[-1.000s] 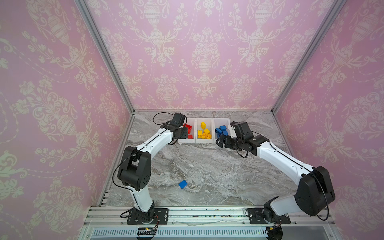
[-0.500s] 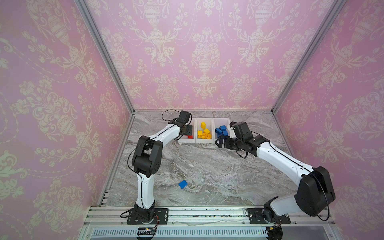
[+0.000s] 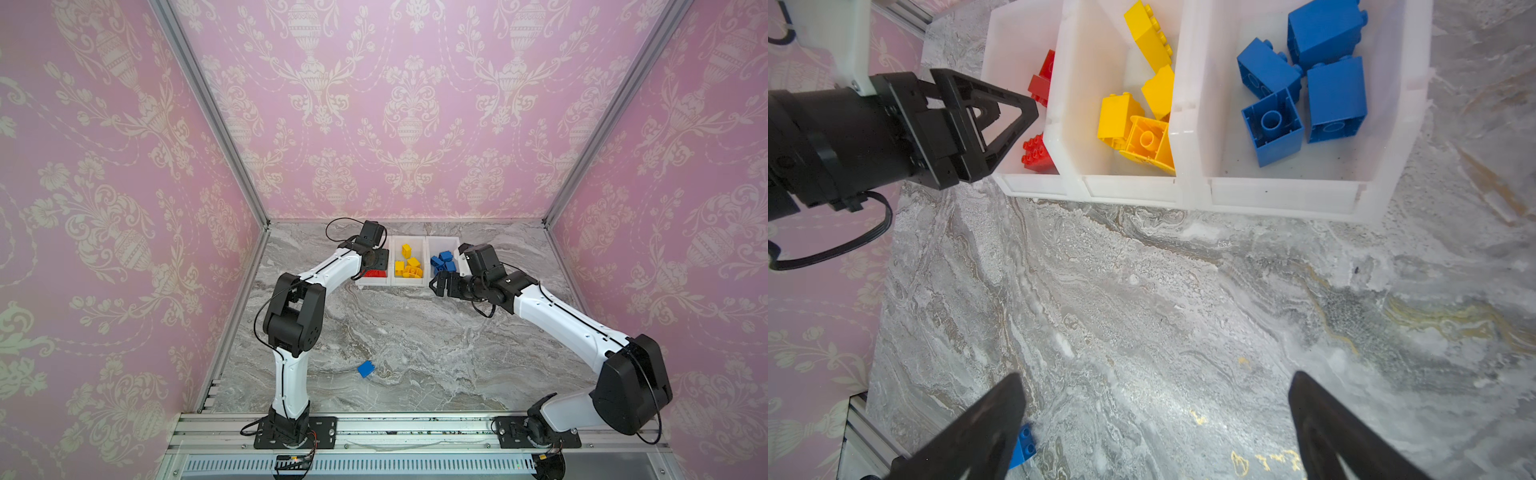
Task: Sort the legos into containers by color
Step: 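Carry the red brick over the compartment nearest the left arm and release, then move the left gripper down onto the small blue brick on the table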
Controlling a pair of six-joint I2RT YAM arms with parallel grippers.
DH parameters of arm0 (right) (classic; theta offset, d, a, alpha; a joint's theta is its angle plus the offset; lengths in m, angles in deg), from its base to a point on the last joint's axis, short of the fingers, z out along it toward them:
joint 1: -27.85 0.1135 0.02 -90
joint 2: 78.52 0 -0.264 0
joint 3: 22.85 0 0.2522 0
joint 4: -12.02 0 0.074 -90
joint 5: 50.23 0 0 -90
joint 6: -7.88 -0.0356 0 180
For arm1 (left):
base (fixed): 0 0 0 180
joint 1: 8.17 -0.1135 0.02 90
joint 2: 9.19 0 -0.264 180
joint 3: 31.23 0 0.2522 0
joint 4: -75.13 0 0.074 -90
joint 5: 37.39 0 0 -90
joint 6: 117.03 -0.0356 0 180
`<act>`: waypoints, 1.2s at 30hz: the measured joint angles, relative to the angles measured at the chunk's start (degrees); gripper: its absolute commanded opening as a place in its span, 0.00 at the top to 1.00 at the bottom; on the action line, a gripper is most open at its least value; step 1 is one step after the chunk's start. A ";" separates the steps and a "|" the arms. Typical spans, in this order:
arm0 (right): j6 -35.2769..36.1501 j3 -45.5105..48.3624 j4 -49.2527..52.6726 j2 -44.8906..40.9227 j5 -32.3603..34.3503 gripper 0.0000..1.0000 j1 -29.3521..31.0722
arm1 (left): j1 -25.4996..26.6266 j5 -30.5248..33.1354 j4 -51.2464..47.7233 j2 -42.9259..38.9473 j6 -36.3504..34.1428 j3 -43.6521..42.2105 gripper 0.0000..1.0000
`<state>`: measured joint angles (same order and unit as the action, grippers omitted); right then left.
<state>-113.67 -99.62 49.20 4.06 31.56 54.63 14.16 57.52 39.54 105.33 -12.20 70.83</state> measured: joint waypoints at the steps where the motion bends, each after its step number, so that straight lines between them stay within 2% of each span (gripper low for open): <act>1: 0.00 0.00 0.00 0.00 0.00 0.00 0.00 | 0.11 0.00 0.04 -0.68 0.02 -0.44 0.32; 6: 0.02 0.00 0.00 0.00 0.02 0.00 0.00 | 1.01 -0.04 0.81 -4.66 0.59 -3.45 0.31; 17: 0.07 0.02 0.02 0.00 0.02 0.00 0.00 | 3.41 -0.50 0.44 -16.79 5.79 -15.93 0.30; 29: 0.07 3.26 0.70 0.00 -0.24 0.00 -1.27 | 7.26 -1.16 -8.28 -34.25 16.31 -30.49 0.29; 36: 0.07 4.28 0.85 -0.04 -1.05 0.00 -1.90 | 10.40 -3.43 -13.77 -38.84 23.08 -36.83 0.25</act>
<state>-113.61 -95.33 50.05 4.02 30.52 52.73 24.56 54.09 25.77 66.49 10.88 34.00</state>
